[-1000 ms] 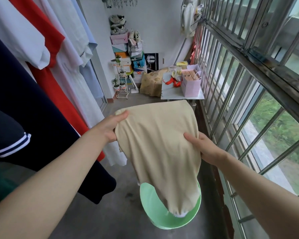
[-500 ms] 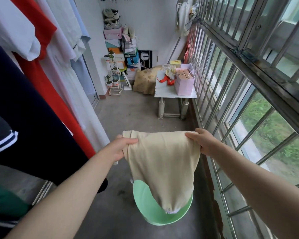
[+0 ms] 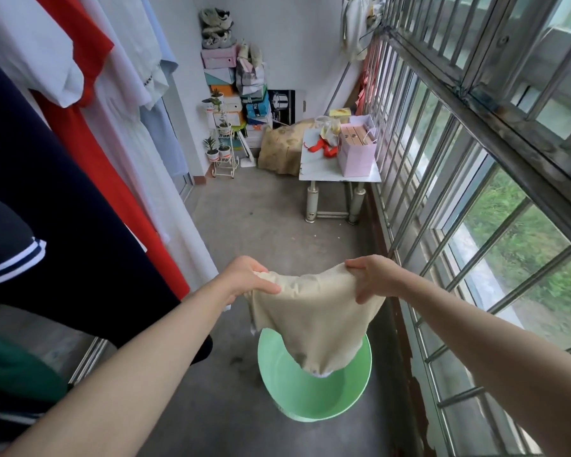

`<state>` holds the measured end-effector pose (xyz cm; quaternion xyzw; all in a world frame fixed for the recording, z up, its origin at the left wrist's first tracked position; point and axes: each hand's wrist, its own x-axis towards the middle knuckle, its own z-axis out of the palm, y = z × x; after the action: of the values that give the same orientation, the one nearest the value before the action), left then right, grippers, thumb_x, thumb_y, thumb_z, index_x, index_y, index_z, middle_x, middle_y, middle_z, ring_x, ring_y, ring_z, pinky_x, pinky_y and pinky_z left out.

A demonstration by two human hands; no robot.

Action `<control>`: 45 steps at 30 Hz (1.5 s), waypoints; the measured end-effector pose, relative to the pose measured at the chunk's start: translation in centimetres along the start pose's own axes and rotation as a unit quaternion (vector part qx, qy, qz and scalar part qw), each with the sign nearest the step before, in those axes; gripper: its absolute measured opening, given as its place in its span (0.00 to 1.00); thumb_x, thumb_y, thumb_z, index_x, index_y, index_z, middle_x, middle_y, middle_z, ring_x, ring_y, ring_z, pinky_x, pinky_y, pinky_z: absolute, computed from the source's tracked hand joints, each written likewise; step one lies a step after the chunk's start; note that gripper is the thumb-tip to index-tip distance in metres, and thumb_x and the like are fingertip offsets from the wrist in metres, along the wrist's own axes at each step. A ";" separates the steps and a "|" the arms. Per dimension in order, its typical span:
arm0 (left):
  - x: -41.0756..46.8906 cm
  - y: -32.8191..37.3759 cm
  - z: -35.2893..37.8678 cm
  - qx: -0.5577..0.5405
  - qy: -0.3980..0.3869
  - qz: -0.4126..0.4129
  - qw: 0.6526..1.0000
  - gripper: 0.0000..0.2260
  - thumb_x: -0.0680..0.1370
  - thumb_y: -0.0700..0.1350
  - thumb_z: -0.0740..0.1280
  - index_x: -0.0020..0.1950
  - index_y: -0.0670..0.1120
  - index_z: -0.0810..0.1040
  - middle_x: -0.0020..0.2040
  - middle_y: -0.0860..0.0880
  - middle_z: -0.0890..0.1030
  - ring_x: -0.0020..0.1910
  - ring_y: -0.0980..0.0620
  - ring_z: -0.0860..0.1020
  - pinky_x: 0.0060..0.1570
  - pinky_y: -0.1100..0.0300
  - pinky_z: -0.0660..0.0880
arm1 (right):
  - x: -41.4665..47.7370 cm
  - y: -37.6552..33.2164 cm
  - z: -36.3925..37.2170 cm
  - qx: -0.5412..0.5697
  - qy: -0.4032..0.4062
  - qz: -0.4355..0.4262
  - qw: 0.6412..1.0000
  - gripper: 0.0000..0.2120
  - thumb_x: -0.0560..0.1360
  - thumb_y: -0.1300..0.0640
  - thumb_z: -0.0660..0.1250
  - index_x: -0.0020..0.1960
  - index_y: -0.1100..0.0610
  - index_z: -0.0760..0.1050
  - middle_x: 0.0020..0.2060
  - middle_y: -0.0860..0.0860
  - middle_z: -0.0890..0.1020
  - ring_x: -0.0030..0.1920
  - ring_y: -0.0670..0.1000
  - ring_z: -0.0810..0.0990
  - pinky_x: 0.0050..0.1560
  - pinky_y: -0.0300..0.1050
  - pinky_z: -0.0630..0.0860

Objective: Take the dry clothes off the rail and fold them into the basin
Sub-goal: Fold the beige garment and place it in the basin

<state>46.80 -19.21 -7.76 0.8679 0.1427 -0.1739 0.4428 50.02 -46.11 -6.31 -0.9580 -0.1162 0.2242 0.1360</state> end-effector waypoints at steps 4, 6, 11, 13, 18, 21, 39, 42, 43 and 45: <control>-0.1 -0.1 0.7 0.153 -0.030 0.033 0.987 0.25 0.61 0.48 0.81 0.55 0.42 0.82 0.52 0.53 0.72 0.55 0.53 0.75 0.49 0.62 0.71 | 1.1 0.8 1.2 -0.087 0.037 -0.027 0.995 0.28 0.66 0.61 0.73 0.65 0.56 0.74 0.59 0.54 0.79 0.61 0.56 0.76 0.61 0.46 0.72; 0.0 -0.5 1.6 0.223 -0.059 0.034 0.973 0.25 0.62 0.49 0.80 0.55 0.42 0.82 0.54 0.52 0.72 0.57 0.53 0.74 0.49 0.64 0.69 | 1.3 1.2 1.6 -0.084 0.066 -0.029 0.994 0.22 0.66 0.61 0.72 0.59 0.57 0.78 0.54 0.54 0.81 0.57 0.56 0.78 0.57 0.49 0.74; -0.1 -2.0 3.6 0.324 -0.017 0.064 0.944 0.03 0.64 0.40 0.69 0.32 0.45 0.76 0.34 0.47 0.75 0.35 0.49 0.71 0.33 0.61 0.65 | 1.4 2.5 1.5 -0.086 0.069 -0.008 0.994 0.18 0.68 0.60 0.70 0.58 0.54 0.80 0.52 0.52 0.83 0.54 0.54 0.79 0.55 0.45 0.75; 0.1 -2.4 3.7 0.282 -0.007 0.079 0.956 0.01 0.64 0.42 0.69 0.34 0.45 0.78 0.32 0.48 0.75 0.33 0.49 0.71 0.32 0.61 0.65 | 1.3 3.2 1.3 -0.089 0.065 0.004 0.994 0.15 0.69 0.58 0.70 0.56 0.53 0.81 0.50 0.52 0.83 0.52 0.54 0.80 0.55 0.47 0.76; -0.2 -2.0 2.5 -0.016 -0.022 0.101 0.995 0.08 0.68 0.42 0.69 0.33 0.46 0.71 0.30 0.51 0.67 0.31 0.55 0.64 0.31 0.60 0.60 | 1.0 5.4 0.5 -0.034 0.094 0.040 0.994 0.11 0.72 0.53 0.70 0.53 0.56 0.79 0.46 0.51 0.81 0.50 0.53 0.78 0.51 0.45 0.75; -0.5 -0.6 2.3 -0.162 -0.029 0.100 0.981 0.07 0.71 0.38 0.66 0.35 0.46 0.72 0.31 0.52 0.68 0.32 0.57 0.65 0.28 0.66 0.61 | 1.0 6.6 -0.1 0.055 0.137 0.049 0.988 0.09 0.72 0.50 0.71 0.47 0.55 0.80 0.43 0.51 0.78 0.51 0.53 0.74 0.50 0.46 0.72; 0.1 4.6 -3.0 -0.440 0.017 -0.016 0.898 0.11 0.77 0.42 0.58 0.38 0.43 0.75 0.31 0.46 0.79 0.30 0.51 0.78 0.36 0.61 0.72 | -1.4 2.9 3.6 0.626 -0.096 -0.034 0.773 0.33 0.61 0.54 0.79 0.62 0.62 0.73 0.60 0.60 0.79 0.66 0.64 0.72 0.72 0.63 0.59; 0.0 4.2 -3.3 -0.433 0.001 -0.020 0.901 0.11 0.77 0.44 0.58 0.38 0.43 0.76 0.31 0.46 0.80 0.32 0.50 0.79 0.37 0.60 0.72 | -0.6 2.8 5.5 0.643 -0.106 -0.005 0.758 0.45 0.52 0.45 0.84 0.64 0.60 0.74 0.62 0.55 0.79 0.64 0.56 0.75 0.74 0.57 0.59; -0.1 4.3 -3.6 -0.433 -0.008 -0.018 0.901 0.11 0.77 0.44 0.58 0.38 0.44 0.76 0.31 0.46 0.80 0.33 0.50 0.79 0.38 0.59 0.72 | -0.3 3.0 6.0 0.647 -0.113 -0.010 0.754 0.45 0.52 0.44 0.83 0.64 0.58 0.73 0.63 0.54 0.78 0.62 0.52 0.76 0.74 0.56 0.57; 0.0 4.1 -4.2 -0.437 -0.020 -0.014 0.899 0.11 0.77 0.45 0.58 0.39 0.44 0.76 0.31 0.46 0.80 0.34 0.50 0.79 0.39 0.59 0.72 | -0.3 2.7 6.6 0.651 -0.131 -0.014 0.748 0.46 0.52 0.44 0.83 0.67 0.53 0.71 0.65 0.49 0.77 0.62 0.48 0.75 0.73 0.56 0.54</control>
<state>49.17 -18.08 -2.49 0.5816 0.2075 -0.1176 0.7778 47.15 -47.36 -12.73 -0.5969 0.0275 0.3669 0.7130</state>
